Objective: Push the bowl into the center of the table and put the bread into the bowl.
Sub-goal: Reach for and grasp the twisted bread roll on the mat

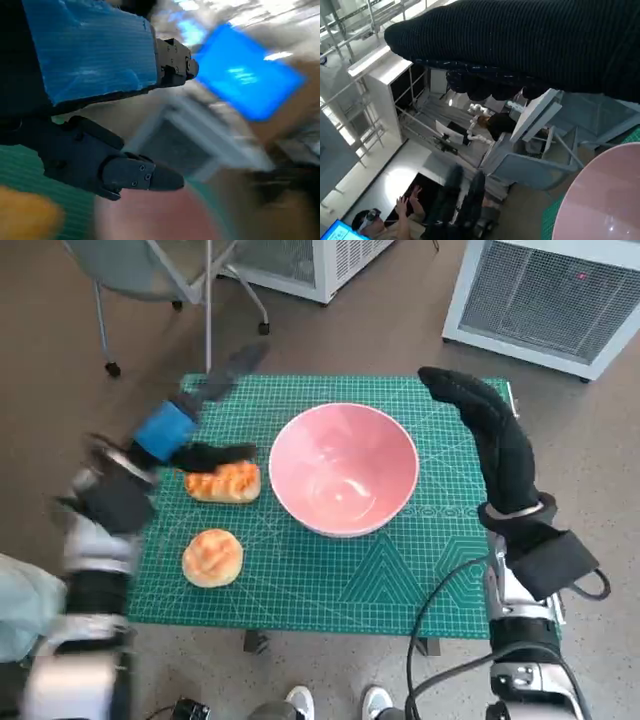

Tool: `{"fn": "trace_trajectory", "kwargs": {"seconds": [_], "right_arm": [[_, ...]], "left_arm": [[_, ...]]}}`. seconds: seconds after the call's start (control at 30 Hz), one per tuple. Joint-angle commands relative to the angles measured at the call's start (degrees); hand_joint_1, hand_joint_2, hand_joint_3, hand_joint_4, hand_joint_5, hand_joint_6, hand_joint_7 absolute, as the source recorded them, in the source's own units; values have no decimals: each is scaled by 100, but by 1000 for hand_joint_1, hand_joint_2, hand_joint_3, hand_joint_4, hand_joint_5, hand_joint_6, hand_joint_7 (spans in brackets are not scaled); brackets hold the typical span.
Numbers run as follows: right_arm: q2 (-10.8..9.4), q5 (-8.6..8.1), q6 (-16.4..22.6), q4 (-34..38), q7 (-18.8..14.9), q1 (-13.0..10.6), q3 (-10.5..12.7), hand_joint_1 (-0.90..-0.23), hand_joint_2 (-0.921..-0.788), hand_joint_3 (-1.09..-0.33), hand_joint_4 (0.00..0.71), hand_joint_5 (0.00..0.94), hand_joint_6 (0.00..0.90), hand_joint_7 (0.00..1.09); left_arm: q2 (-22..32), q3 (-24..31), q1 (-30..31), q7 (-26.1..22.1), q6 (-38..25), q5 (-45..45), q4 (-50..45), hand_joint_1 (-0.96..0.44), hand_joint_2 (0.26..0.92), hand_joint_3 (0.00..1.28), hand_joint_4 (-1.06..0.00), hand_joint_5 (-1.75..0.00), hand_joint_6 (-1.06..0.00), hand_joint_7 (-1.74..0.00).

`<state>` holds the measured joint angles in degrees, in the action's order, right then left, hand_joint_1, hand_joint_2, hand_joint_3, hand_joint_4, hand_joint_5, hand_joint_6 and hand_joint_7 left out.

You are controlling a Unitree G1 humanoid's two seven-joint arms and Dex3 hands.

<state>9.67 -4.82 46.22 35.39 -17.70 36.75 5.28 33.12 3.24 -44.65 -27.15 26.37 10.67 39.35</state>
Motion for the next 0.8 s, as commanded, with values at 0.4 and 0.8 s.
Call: {"fn": "trace_trajectory", "kwargs": {"seconds": [0.4, 0.8], "right_arm": [[-99, 149, 53, 62, 227, -119, -116, -750, -921, -841, 124, 1, -1, 399], [-86, 153, 161, 174, 237, -107, -157, -746, -921, -849, 125, 1, -1, 399]], "left_arm": [[567, -1224, -194, -387, -2319, 1446, -480, -128, 760, 17, -3, -1, -228, -6], [408, -1859, -88, -239, -2736, 1939, -515, -118, 754, 5, -66, -15, -240, -6]]}}
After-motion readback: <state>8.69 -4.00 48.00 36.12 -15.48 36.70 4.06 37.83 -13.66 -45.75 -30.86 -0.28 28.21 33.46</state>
